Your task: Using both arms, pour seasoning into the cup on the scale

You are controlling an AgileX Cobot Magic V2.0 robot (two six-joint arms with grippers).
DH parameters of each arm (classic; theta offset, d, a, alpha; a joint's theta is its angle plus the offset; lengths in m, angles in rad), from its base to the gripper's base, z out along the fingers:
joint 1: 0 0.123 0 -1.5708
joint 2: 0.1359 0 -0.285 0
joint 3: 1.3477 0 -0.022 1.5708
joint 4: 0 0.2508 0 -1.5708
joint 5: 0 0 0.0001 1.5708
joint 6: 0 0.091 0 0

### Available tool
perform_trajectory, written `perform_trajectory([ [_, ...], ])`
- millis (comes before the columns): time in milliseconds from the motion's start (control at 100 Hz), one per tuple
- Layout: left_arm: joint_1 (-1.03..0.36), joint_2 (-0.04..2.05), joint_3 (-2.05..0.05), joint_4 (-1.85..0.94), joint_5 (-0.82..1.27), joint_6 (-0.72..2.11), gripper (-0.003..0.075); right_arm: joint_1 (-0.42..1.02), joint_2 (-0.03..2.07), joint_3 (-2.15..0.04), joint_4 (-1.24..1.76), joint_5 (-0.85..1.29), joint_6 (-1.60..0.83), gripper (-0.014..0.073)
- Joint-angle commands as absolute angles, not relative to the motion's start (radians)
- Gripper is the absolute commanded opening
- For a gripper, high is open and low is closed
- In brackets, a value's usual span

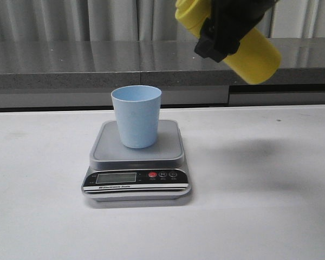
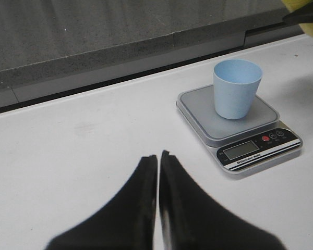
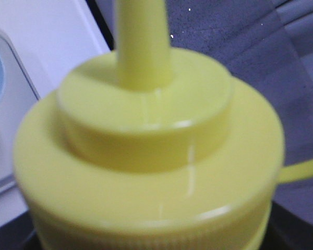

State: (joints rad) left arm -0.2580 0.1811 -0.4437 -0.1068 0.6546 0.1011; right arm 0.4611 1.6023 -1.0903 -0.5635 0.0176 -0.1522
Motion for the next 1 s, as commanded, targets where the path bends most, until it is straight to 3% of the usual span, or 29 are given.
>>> perform_trajectory([
  [0,-0.253,0.192,-0.469,-0.114,0.574,0.091,0.001,0.414,1.554,-1.022,-0.356,-0.247,-0.147,0.0034],
  [240,-0.253,0.192,-0.469,-0.114,0.574,0.091,0.001,0.366,1.65,-0.827,-0.143,-0.776,-0.106,0.0034],
  [500,-0.253,0.192,-0.469,-0.114,0.574,0.091,0.001,0.366,1.818,-0.818,-0.115,-0.992,0.052,0.0034],
  [730,-0.253,0.192,-0.469,-0.114,0.574,0.091,0.001,0.366,1.879,-0.818,-0.115,-1.013,0.097,0.0049],
  [850,-0.253,0.192,-0.469,-0.114,0.574,0.091,0.001,0.366,1.892,-0.818,-0.115,-1.012,0.097,0.0158],
  [990,-0.253,0.192,-0.469,-0.114,0.574,0.091,0.001,0.366,1.895,-0.817,-0.115,-1.007,0.097,0.0462],
])
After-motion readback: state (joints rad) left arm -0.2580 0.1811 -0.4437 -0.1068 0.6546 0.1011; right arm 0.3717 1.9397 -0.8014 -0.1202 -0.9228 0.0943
